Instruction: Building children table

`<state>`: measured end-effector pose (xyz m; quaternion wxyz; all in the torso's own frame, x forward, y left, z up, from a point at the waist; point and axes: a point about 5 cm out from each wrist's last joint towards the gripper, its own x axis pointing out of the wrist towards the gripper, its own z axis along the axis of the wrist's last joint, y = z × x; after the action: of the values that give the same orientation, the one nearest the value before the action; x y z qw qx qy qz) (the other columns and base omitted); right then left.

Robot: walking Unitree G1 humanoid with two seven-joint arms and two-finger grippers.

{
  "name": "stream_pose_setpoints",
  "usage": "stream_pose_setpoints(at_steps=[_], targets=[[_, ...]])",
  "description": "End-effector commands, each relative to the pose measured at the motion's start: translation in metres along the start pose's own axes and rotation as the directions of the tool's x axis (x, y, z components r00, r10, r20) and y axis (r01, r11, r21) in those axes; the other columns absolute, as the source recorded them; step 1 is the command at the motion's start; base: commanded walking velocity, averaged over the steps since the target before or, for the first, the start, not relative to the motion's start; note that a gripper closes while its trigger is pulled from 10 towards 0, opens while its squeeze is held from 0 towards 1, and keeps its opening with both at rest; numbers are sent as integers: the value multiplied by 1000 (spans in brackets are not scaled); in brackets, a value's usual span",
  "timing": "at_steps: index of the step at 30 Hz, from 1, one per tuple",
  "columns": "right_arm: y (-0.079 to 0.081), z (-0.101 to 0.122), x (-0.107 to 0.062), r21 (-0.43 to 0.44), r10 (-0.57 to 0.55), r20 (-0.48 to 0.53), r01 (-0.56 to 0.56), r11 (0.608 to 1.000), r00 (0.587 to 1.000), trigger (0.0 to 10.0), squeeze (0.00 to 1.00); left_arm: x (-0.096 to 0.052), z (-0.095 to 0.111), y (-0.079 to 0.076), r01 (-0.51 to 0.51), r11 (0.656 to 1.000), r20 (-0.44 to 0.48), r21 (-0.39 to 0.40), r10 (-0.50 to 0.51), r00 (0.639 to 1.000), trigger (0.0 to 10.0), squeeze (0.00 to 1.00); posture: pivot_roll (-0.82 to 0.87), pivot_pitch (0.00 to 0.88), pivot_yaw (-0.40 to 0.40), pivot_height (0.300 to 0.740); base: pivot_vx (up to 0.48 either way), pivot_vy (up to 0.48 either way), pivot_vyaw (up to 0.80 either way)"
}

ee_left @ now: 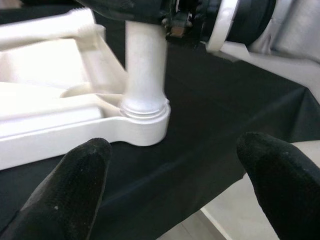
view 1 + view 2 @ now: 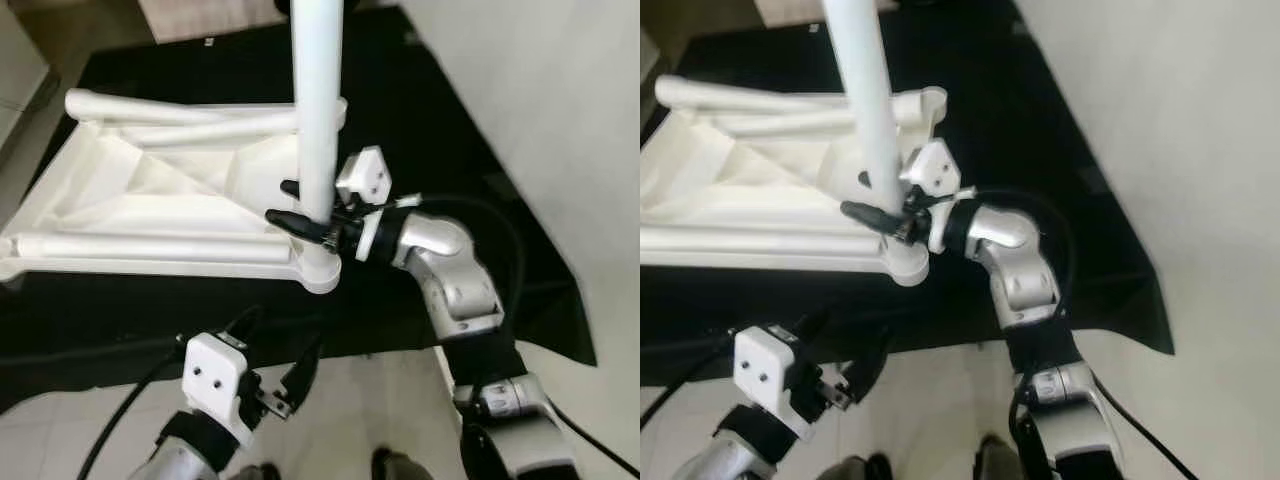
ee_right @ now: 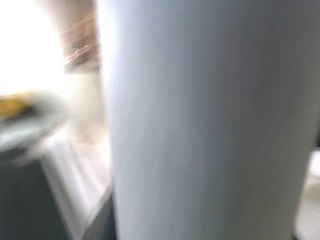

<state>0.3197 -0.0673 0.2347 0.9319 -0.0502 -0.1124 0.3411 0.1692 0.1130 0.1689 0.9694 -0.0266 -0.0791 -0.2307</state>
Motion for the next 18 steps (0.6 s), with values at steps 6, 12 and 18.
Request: stream_pose_setpoints(at_steps=[6, 12, 18], targets=[[9, -35, -39, -14, -257, -168, 258, 966, 952, 0, 0, 0, -5, 4, 5, 1000, -20, 1, -5, 1000, 10000, 0, -6, 234, 60, 740, 0, 0, 0], [13, -36, -18, 36, -208, -146, 215, 976, 967, 2667, 0, 2, -7, 6, -3, 1000, -20, 11, 3, 1000, 10000, 0, 10, 225, 54, 740, 0, 0, 0], [9, -8, -6, 73, -46, -43, 49, 996, 998, 10000, 1000, 1, -6, 7, -8, 1000, -17, 12, 9, 1000, 10000, 0, 10, 230, 50, 740, 0, 0, 0]])
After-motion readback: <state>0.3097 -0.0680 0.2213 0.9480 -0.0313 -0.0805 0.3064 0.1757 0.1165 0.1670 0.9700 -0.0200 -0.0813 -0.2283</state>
